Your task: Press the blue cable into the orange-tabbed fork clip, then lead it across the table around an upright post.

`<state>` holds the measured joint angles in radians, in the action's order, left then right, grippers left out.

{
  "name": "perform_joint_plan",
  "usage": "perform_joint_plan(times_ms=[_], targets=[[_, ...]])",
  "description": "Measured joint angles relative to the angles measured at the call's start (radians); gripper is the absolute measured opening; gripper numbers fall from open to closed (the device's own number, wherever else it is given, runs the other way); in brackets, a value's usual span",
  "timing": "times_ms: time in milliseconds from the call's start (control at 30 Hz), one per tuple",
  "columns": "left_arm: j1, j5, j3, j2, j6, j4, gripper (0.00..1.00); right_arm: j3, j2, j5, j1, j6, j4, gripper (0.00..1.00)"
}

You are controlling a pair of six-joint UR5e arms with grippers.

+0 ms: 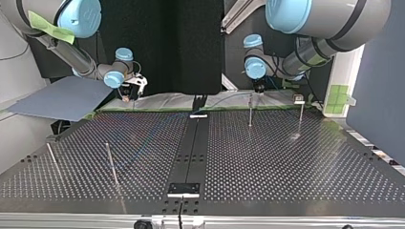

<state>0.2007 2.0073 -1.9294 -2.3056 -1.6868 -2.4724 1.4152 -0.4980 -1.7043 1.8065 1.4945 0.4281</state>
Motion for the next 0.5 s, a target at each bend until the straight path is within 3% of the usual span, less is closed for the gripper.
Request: perform_joint_plan(times_ms=[500], targets=[[-0.018,-0.019,0.000,-0.042,0.005,-0.002,0.00,0.000,0.000,0.000,-0.002,-0.001,-0.001,0.00]])
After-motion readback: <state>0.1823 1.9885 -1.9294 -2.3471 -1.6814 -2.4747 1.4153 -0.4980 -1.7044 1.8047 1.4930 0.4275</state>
